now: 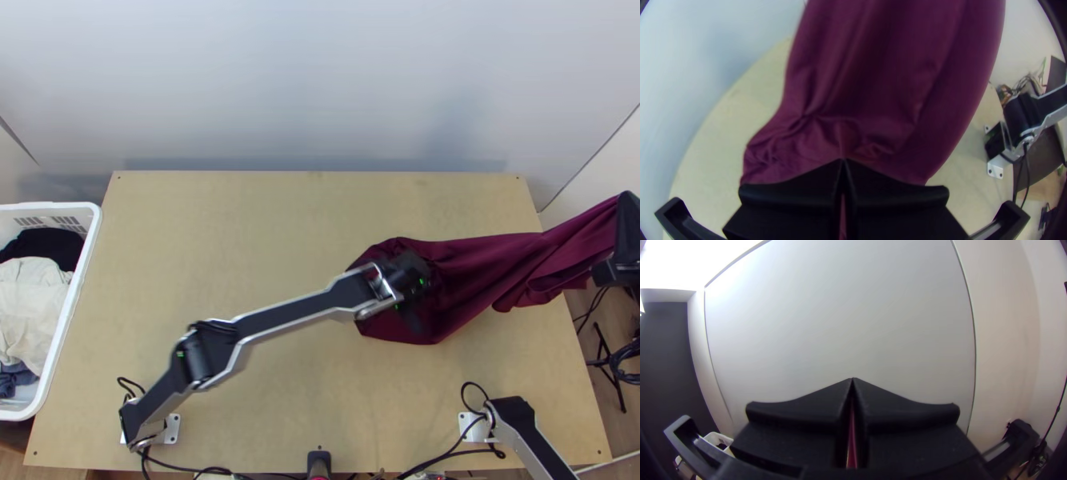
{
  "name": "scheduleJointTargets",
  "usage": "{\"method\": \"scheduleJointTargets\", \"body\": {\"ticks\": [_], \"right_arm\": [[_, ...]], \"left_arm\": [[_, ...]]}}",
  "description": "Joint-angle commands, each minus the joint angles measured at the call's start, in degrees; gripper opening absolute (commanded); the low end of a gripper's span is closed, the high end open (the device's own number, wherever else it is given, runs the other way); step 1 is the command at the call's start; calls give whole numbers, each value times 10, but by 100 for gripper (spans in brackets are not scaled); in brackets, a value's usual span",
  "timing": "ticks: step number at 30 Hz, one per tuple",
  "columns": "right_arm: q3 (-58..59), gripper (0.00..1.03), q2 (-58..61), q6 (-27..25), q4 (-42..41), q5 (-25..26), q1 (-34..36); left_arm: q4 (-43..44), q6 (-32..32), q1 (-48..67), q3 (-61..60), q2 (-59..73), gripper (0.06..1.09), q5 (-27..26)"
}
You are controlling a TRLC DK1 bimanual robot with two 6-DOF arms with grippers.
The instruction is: Fold the t-shirt
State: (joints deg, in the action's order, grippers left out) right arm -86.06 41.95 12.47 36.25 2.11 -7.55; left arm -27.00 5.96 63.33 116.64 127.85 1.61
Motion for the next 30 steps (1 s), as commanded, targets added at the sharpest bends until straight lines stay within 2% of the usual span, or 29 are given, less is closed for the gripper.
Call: {"method": "scheduleJointTargets", "body": {"ticks": [1,7,11,15,24,30], "right_arm": [[-4,3,2,-3,-7,1,1],[-6,3,7,-10,-31,3,6],[-8,3,22,-15,-60,3,11],[-16,3,44,-15,-88,4,13],[-62,3,117,-28,-174,91,25],[-146,3,181,-34,-188,93,25]], "left_arm": [[-34,-9,-56,2,-134,10,6],[-60,19,-167,17,-287,10,7],[-123,52,-267,101,-320,10,6],[-127,90,-345,106,-358,10,5],[-127,107,-430,97,-444,10,3],[-115,115,-479,105,-473,10,2]]}}
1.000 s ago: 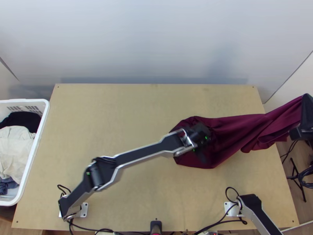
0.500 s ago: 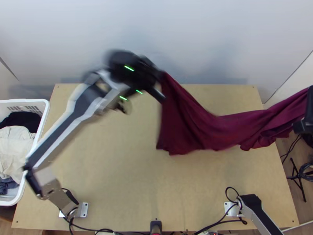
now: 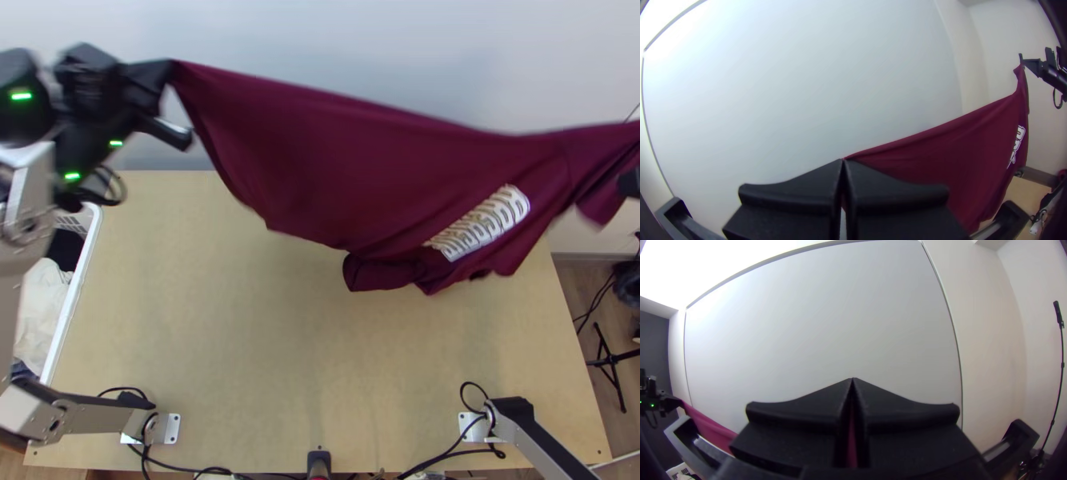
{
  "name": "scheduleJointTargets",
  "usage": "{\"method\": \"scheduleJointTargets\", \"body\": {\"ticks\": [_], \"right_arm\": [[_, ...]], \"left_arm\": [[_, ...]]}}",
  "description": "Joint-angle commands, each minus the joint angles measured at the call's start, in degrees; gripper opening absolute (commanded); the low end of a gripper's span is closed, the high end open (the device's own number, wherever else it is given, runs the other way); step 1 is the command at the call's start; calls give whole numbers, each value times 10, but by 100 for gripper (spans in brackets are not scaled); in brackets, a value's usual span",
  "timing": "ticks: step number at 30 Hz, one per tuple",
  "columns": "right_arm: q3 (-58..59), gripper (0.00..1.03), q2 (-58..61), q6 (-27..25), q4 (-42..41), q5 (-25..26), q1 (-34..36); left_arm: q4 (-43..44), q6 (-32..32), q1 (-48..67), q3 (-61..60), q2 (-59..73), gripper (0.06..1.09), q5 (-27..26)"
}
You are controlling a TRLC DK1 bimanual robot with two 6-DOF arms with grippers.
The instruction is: Fold the t-shirt
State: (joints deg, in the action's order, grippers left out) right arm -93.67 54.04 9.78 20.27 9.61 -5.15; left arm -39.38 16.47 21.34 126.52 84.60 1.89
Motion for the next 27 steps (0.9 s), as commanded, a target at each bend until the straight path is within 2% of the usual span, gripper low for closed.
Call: {"method": "scheduleJointTargets", "body": {"ticks": [1,8,13,17,22,27], "right_arm": [[-78,3,66,-12,-38,18,-6],[-158,3,138,-15,-76,18,-57],[-213,3,165,-14,-75,34,-90],[-230,3,136,22,-27,32,-96],[-248,3,63,38,45,15,-102],[-387,3,41,74,140,-6,-87]], "left_arm": [[11,10,-61,7,-45,10,-1],[79,8,-83,13,-61,10,26],[75,-14,-83,11,-78,9,34],[45,-46,-82,0,-115,9,34],[-1,-79,-81,-10,-180,9,34],[-11,-86,-83,-3,-240,9,55]]}}
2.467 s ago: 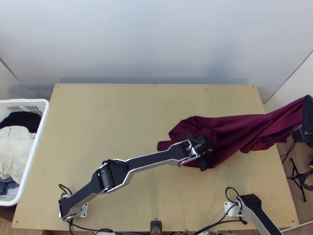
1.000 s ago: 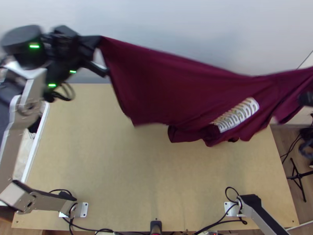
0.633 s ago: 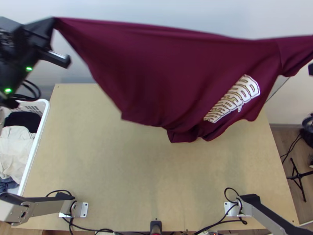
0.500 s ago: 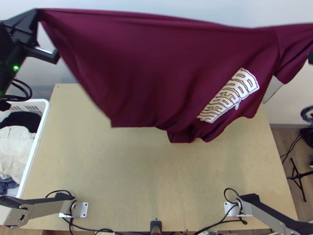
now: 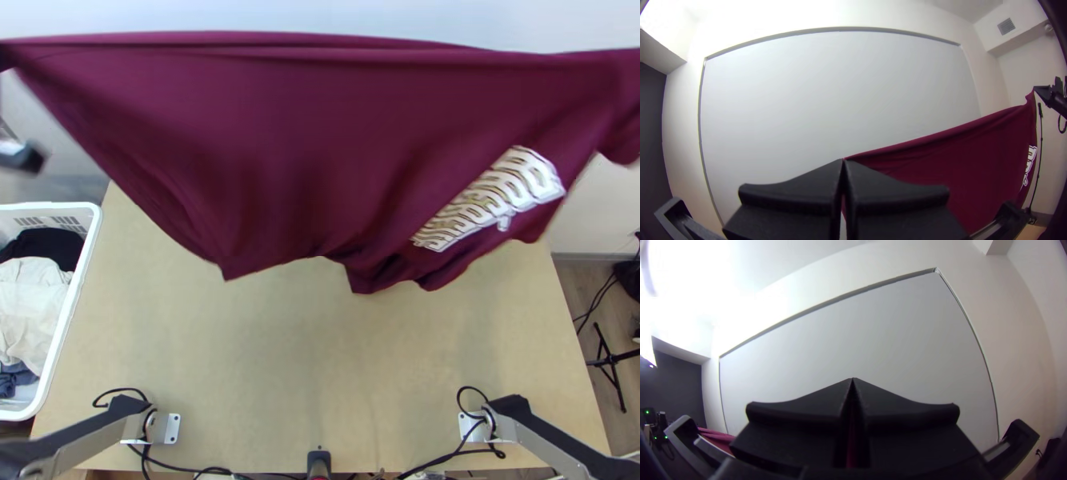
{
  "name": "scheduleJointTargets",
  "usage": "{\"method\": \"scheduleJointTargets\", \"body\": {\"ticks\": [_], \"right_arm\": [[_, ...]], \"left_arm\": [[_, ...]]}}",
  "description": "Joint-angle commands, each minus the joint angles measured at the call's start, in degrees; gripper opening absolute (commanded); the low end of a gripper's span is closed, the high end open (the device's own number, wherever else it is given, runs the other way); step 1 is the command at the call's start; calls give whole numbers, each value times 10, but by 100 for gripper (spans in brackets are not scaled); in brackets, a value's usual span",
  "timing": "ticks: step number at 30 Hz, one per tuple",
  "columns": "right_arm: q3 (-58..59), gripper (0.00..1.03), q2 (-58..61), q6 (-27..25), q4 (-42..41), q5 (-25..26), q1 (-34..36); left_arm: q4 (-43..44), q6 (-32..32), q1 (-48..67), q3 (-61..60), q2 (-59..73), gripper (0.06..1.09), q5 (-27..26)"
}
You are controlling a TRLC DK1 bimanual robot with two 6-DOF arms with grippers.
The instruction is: Fold the t-shirt
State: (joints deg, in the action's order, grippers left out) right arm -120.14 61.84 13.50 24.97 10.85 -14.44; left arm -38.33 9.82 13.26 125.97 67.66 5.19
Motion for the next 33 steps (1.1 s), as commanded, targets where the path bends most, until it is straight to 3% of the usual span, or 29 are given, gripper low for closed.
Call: {"method": "scheduleJointTargets", "body": {"ticks": [1,13,18,22,29,33], "right_arm": [[-132,3,-46,36,93,-22,8],[-126,3,-124,57,120,-34,41],[-99,3,-124,53,167,-34,22],[65,3,-168,17,188,-33,-9],[462,3,-331,-5,104,-37,-24],[664,3,-407,-53,48,-38,-36]], "left_arm": [[-22,-21,-2,7,-80,9,32],[-14,-25,-20,10,-159,9,61],[-32,-26,-15,-53,-184,9,62],[-15,-18,4,-226,-238,10,52],[107,-2,16,-566,-339,10,32],[205,20,15,-718,-362,9,32]]}}
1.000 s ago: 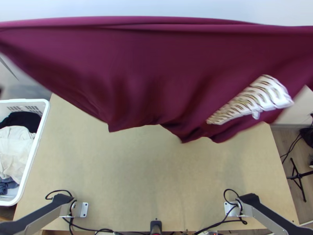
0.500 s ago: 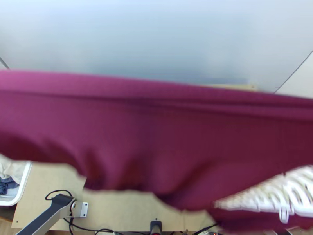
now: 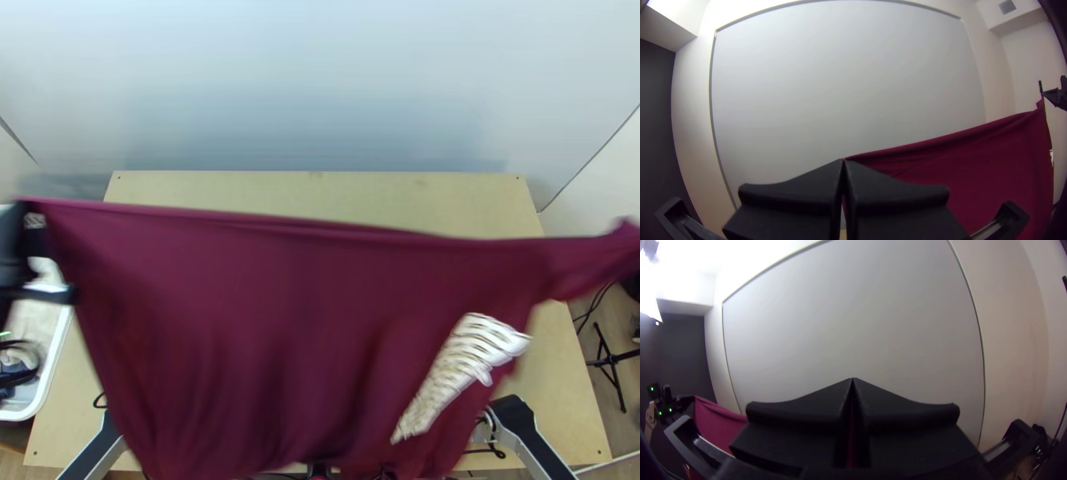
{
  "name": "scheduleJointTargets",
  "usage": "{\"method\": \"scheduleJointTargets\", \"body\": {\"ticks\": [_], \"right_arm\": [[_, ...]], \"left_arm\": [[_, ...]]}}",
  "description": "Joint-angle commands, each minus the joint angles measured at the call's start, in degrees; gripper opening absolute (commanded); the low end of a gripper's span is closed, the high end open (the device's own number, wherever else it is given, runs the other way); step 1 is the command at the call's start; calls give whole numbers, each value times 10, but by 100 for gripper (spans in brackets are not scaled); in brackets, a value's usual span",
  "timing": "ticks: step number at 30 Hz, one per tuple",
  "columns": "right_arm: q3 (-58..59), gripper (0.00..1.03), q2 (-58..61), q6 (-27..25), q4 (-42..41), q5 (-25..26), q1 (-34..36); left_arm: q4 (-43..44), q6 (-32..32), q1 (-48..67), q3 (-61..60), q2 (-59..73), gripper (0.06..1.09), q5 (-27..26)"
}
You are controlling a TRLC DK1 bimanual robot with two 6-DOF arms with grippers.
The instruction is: Fold the t-shirt
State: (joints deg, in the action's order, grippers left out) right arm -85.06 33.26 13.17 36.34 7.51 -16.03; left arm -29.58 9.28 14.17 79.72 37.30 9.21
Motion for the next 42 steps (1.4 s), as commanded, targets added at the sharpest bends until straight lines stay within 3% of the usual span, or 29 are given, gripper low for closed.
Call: {"method": "scheduleJointTargets", "body": {"ticks": [1,8,12,17,27,36,42], "right_arm": [[353,3,-130,-59,-86,-5,-20],[529,3,-56,-141,-305,-5,-9],[530,3,76,-146,-429,-6,21],[488,3,247,-152,-554,-7,40],[232,3,542,-127,-588,9,74],[16,3,705,-126,-602,46,81],[-106,3,783,-148,-595,54,63]], "left_arm": [[143,35,7,-284,-57,9,-10],[324,108,-7,-390,30,10,-22],[419,114,-80,-387,131,9,-80],[469,104,-104,-328,262,9,-85],[476,21,-117,-103,496,9,-78],[464,12,-126,88,649,9,-32],[444,16,-126,139,697,9,-27]]}}
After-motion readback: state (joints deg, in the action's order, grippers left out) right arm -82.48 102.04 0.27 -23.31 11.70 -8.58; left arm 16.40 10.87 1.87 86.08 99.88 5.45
